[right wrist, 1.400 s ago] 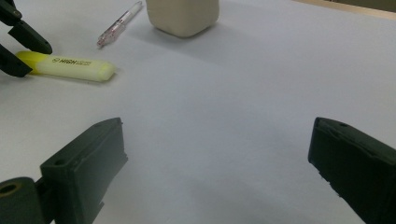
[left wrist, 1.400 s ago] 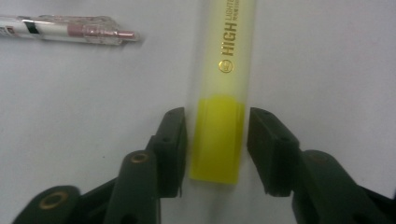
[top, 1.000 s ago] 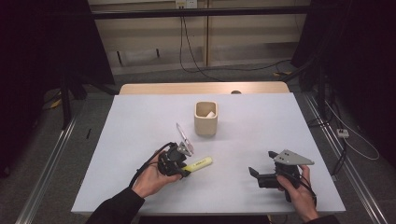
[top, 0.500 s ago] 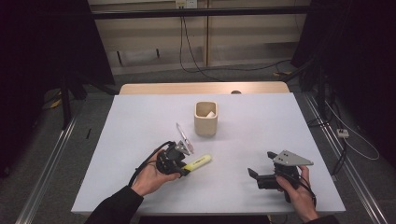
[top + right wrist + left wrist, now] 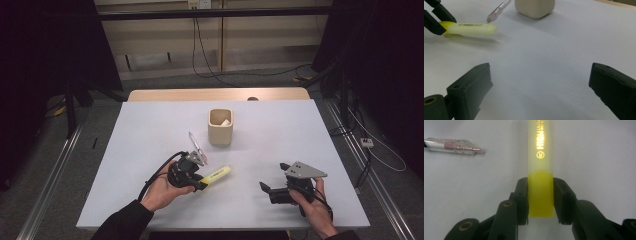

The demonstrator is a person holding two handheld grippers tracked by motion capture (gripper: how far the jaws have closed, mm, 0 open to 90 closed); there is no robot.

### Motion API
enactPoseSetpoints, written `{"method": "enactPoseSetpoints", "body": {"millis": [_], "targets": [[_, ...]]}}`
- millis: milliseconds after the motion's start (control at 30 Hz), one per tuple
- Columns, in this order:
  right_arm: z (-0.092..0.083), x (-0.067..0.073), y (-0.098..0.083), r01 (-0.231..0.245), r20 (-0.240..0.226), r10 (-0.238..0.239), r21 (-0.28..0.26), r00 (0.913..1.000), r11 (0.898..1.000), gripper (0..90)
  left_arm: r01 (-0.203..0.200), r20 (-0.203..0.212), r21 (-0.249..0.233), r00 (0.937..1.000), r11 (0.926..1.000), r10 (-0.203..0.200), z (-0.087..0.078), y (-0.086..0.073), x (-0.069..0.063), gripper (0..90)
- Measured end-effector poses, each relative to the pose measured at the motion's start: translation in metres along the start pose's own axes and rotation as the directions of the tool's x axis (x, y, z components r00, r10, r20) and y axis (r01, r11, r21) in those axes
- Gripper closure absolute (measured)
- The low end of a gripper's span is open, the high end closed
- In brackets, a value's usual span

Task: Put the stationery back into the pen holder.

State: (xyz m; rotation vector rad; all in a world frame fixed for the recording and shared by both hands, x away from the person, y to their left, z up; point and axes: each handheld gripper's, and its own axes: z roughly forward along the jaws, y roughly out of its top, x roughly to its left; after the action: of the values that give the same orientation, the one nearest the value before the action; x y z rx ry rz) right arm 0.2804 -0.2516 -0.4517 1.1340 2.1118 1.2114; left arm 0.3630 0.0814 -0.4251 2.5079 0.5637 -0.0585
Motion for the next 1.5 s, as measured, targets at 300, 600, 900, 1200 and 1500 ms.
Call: {"method": "enactPoseSetpoints", "body": {"millis": [300, 600, 900, 1200, 1500], "targets": [[0.017, 0.027, 0.009, 0.096, -0.067, -0.097, -0.012, 0.9930, 0.995, 4.6, -0.031, 0.030, -0.020, 0.9990, 0.9993, 0.032, -0.005, 0.007, -0.011, 67.3], [0.028, 0.046, 0.018, 0.169, -0.047, -0.170, -0.027, 0.9843, 0.985, 6.2, -0.010, 0.040, -0.032, 0.9991, 0.9995, 0.011, -0.007, 0.007, -0.009, 67.3], [0.036, 0.067, 0.025, 0.329, 0.016, -0.328, -0.016, 0.9444, 0.944, 6.4, -0.034, 0.058, -0.033, 0.9977, 0.9989, 0.035, -0.015, 0.010, -0.012, 67.3], [0.036, 0.080, 0.033, 0.463, 0.041, -0.462, -0.033, 0.8861, 0.886, 6.8, -0.060, 0.059, -0.024, 0.9964, 0.9979, 0.061, -0.016, 0.021, -0.013, 67.2], [0.033, 0.080, 0.038, 0.598, 0.114, -0.593, -0.013, 0.7969, 0.801, 17.5, -0.108, 0.057, 0.010, 0.9927, 0.9942, 0.107, -0.012, 0.043, -0.019, 67.3]]}}
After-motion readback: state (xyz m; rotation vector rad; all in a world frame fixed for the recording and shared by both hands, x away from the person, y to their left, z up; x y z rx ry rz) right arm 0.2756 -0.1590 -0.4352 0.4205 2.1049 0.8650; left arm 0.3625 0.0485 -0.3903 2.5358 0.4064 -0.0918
